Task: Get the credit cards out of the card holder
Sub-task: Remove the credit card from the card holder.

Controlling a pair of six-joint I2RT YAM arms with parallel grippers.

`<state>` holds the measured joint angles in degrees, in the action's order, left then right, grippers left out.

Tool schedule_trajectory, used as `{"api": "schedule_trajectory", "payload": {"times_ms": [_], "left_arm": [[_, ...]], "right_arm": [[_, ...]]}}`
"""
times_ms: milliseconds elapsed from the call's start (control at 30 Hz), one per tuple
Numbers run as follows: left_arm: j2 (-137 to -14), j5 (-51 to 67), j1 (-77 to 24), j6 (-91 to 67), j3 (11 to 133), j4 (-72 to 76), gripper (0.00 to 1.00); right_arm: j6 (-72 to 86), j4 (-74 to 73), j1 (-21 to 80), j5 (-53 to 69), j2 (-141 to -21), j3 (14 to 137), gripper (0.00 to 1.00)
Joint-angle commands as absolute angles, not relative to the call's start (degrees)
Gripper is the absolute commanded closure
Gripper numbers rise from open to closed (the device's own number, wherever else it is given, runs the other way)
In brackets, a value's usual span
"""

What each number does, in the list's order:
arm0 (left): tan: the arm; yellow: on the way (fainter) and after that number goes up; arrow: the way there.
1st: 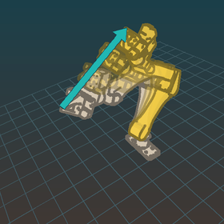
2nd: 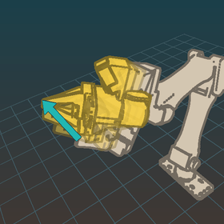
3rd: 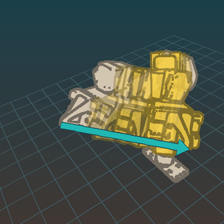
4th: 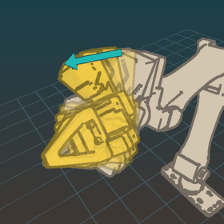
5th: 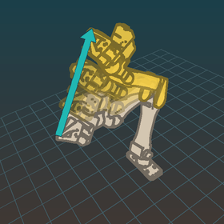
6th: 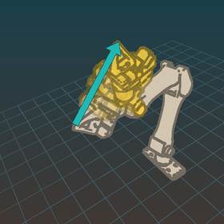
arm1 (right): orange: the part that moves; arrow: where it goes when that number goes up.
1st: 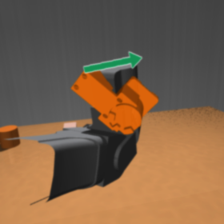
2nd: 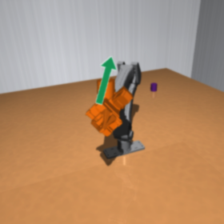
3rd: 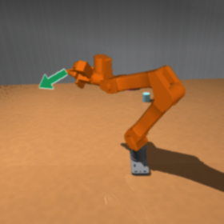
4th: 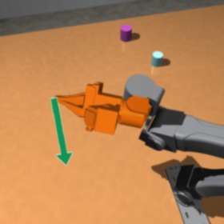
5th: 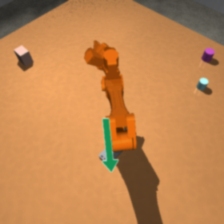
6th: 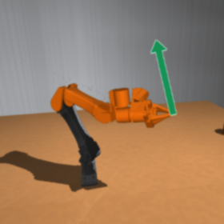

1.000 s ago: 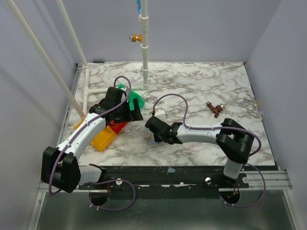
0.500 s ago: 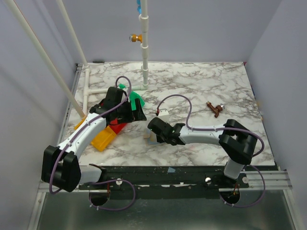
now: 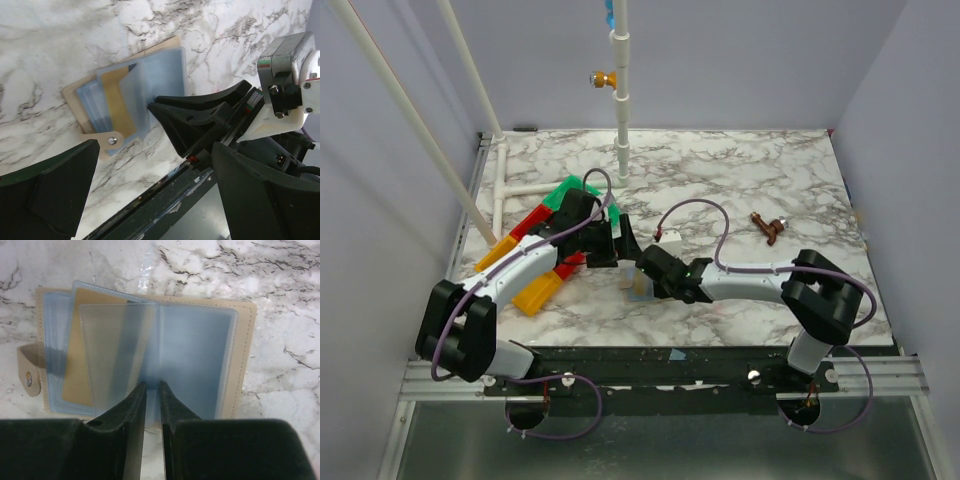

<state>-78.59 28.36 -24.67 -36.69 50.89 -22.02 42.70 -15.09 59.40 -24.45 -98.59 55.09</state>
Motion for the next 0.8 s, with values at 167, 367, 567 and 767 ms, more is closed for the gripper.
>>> {"api": "schedule_trajectory", "payload": {"times_ms": [167,367,567,767], "left_arm": [[-85.23,34.36,-28.78,-43.55,50.32,-11.78,0.01],[-89.48,35.78,-29.71,-46.32,49.84,-7.3,0.01],[-91.89,35.87,-30.06,-46.94,49.84,-5.6,0.01],[-92.88,35.02,-30.06,-47.0,49.11,-5.12,0.02]], "right_arm": [[44.04,-15.13,57.14,-21.35,-97.05,51.08,0.82],[44.03,-13.61,56.64,-19.96,-96.26,49.95,0.82],[44.12,-12.93,56.38,-18.95,-96.28,49.63,0.82],[44.18,-12.49,56.08,-18.58,-96.0,49.4,0.82]]}}
